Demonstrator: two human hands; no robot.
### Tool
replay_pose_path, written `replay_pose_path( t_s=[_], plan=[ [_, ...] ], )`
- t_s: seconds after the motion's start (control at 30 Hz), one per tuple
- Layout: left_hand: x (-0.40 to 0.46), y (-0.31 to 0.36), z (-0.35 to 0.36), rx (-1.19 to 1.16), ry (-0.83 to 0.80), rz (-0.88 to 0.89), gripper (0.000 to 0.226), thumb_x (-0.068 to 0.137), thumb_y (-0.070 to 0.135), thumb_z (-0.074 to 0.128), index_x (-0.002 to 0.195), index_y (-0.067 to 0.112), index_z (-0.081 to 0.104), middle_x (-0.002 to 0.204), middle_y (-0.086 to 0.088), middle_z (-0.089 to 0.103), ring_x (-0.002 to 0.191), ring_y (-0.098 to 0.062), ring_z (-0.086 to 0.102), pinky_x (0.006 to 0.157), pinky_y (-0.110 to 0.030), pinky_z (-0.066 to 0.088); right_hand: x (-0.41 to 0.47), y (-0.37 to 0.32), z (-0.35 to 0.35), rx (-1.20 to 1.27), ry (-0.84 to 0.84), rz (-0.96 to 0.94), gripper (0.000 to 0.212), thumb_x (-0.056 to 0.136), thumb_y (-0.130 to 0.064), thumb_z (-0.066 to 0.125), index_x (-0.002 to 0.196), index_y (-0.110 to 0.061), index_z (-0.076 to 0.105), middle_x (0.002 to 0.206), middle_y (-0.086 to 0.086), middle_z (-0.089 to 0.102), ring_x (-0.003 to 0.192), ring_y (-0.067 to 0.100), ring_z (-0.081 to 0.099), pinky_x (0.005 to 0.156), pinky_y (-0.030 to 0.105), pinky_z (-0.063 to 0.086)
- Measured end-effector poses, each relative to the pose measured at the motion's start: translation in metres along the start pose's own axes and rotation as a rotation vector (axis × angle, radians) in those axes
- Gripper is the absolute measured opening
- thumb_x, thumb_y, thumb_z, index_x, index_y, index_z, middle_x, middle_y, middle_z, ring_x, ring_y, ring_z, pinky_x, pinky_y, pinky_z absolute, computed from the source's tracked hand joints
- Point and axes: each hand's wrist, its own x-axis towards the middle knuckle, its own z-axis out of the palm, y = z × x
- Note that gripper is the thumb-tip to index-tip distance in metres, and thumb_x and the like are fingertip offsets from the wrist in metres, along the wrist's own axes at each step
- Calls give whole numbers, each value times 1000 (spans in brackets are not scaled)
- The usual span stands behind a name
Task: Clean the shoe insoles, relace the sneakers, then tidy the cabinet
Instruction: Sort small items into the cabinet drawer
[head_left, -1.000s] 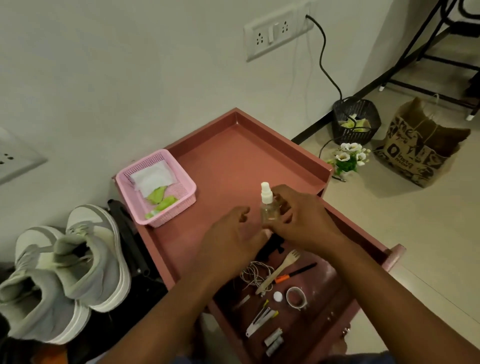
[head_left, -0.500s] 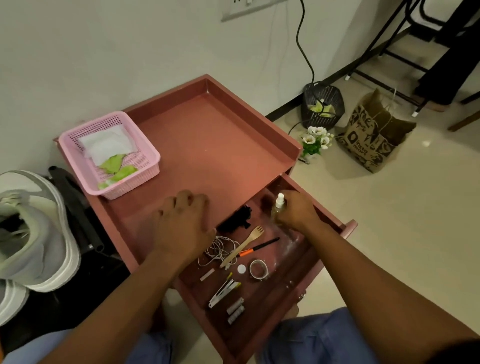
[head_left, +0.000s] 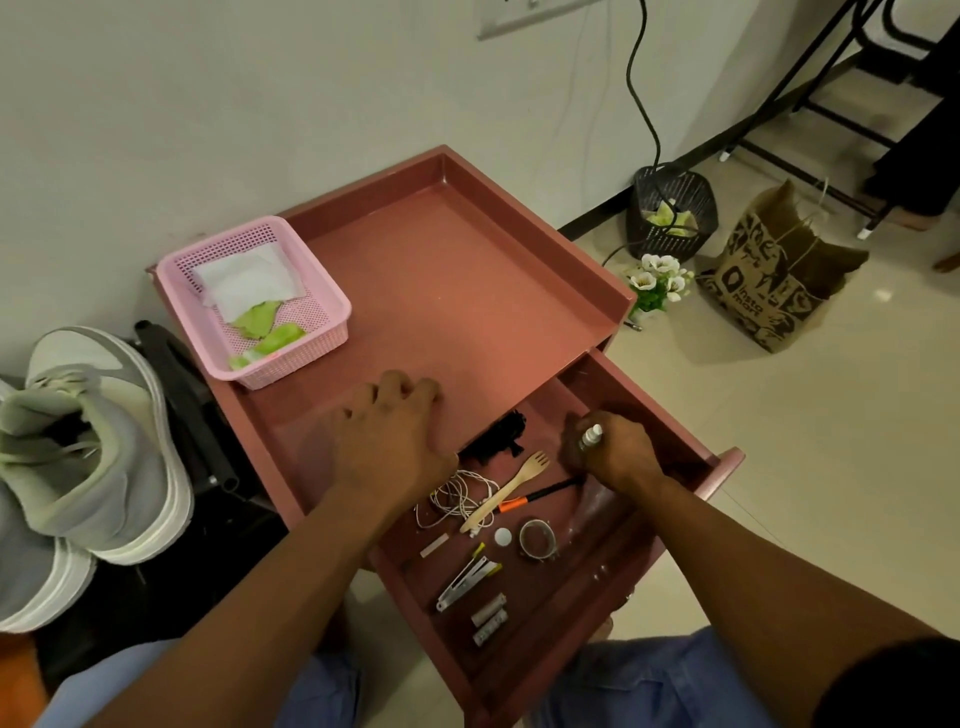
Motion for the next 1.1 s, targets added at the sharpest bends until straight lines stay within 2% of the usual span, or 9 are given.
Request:
replay_pose_path(
  t_s=[0.13, 0.23, 0.33, 0.47, 0.53, 0.67, 0.83, 0.97, 1.1],
  plan=[
    [1, 0, 1, -8, 2, -1, 72, 63, 65, 68, 129, 40, 51, 133, 4, 47, 118, -28, 52, 92, -45, 46, -8, 5, -8, 88, 40, -24, 27, 90, -21, 74, 113, -6, 69, 107, 10, 72, 97, 34, 70, 80, 39, 57],
    [1, 1, 2, -5, 9, -5, 72, 63, 64, 69, 129, 39, 51, 131, 3, 47, 117, -28, 52, 92, -44, 46, -3, 2, -9, 149, 59, -61, 55, 78, -29, 84, 126, -17, 62, 110, -1, 63, 102, 26, 65, 79, 35, 55],
    [0, 2, 2, -6, 14, 0, 71, 64, 63, 68, 128, 37, 52, 130, 2, 49, 116, -28, 52, 92, -45, 47, 6, -16, -7, 153, 127, -143, 57, 85, -44, 76, 134, -20, 61, 125, 0, 65, 112, 22, 63, 85, 31, 50],
    [2, 2, 2, -14, 19, -7, 69, 63, 62, 68, 127, 38, 52, 129, 3, 49, 115, -28, 52, 92, -44, 47, 17, -42, 0, 180, 81, -98, 53, 76, -68, 58, 105, -25, 70, 104, -5, 75, 92, 20, 70, 80, 39, 58],
    [2, 1, 3, -14, 16, -2, 70, 64, 62, 68, 127, 38, 52, 129, 3, 49, 116, -28, 51, 92, -44, 47, 23, -48, 5, 167, 46, -63, 44, 76, -65, 59, 96, -28, 72, 101, -6, 76, 91, 19, 70, 87, 42, 56],
    [3, -1, 4, -12, 17, 3, 70, 63, 63, 69, 127, 38, 51, 128, 3, 48, 114, -27, 51, 91, -43, 46, 29, -49, 15, 178, 68, -15, 16, 88, -45, 71, 91, -30, 76, 94, -10, 77, 102, 18, 67, 107, 48, 38],
    [4, -3, 6, -10, 27, 11, 69, 63, 62, 68, 125, 38, 52, 126, 3, 49, 112, -27, 52, 89, -42, 45, 34, -47, 19, 213, 165, 31, 15, 89, -34, 72, 81, -23, 76, 82, -7, 74, 87, 19, 62, 112, 48, 34],
    [5, -3, 7, -10, 28, 6, 69, 61, 64, 67, 125, 40, 51, 127, 4, 48, 113, -27, 51, 89, -43, 45, 37, -38, 13, 209, 226, 103, 16, 91, -42, 72, 89, -28, 79, 81, -10, 68, 98, 20, 66, 111, 46, 38],
    [5, -3, 7, -10, 32, 9, 69, 61, 64, 66, 124, 40, 52, 126, 4, 49, 113, -27, 52, 89, -43, 45, 40, -28, 11, 189, 257, 166, 20, 96, -43, 67, 94, -27, 79, 82, -7, 67, 96, 22, 66, 108, 46, 40]
  ],
)
